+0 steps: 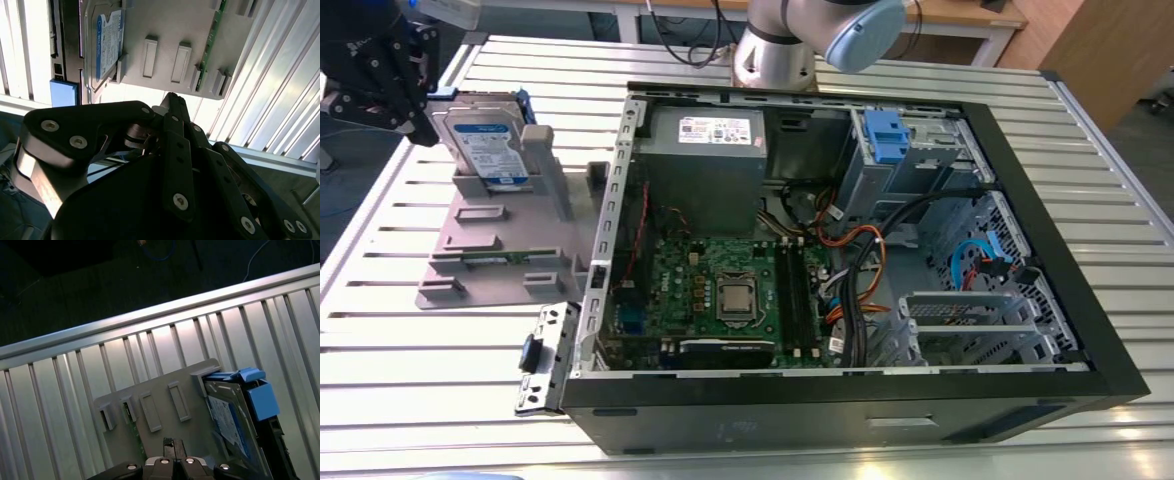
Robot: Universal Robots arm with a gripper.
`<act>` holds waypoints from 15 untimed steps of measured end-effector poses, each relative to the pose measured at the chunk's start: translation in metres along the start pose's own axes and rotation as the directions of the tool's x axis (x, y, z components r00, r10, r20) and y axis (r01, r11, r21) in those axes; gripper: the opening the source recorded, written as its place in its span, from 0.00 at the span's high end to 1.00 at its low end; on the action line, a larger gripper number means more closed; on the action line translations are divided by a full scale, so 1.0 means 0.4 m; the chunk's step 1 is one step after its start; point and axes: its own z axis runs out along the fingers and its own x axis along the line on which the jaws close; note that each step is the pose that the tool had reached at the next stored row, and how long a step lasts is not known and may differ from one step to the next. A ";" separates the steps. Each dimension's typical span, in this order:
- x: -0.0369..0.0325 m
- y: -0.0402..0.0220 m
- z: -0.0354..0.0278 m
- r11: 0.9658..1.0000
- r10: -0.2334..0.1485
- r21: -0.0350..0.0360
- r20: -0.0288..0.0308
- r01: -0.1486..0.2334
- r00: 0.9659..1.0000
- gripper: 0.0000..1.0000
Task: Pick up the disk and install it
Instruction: 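Pick up the disk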
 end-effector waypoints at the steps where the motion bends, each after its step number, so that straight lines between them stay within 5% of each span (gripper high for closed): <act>1: 0.000 0.000 0.000 1.000 -0.002 0.000 0.000 0.002 1.000 0.89; 15: 0.000 0.000 0.000 1.000 -0.029 -0.001 -0.001 0.029 1.000 0.89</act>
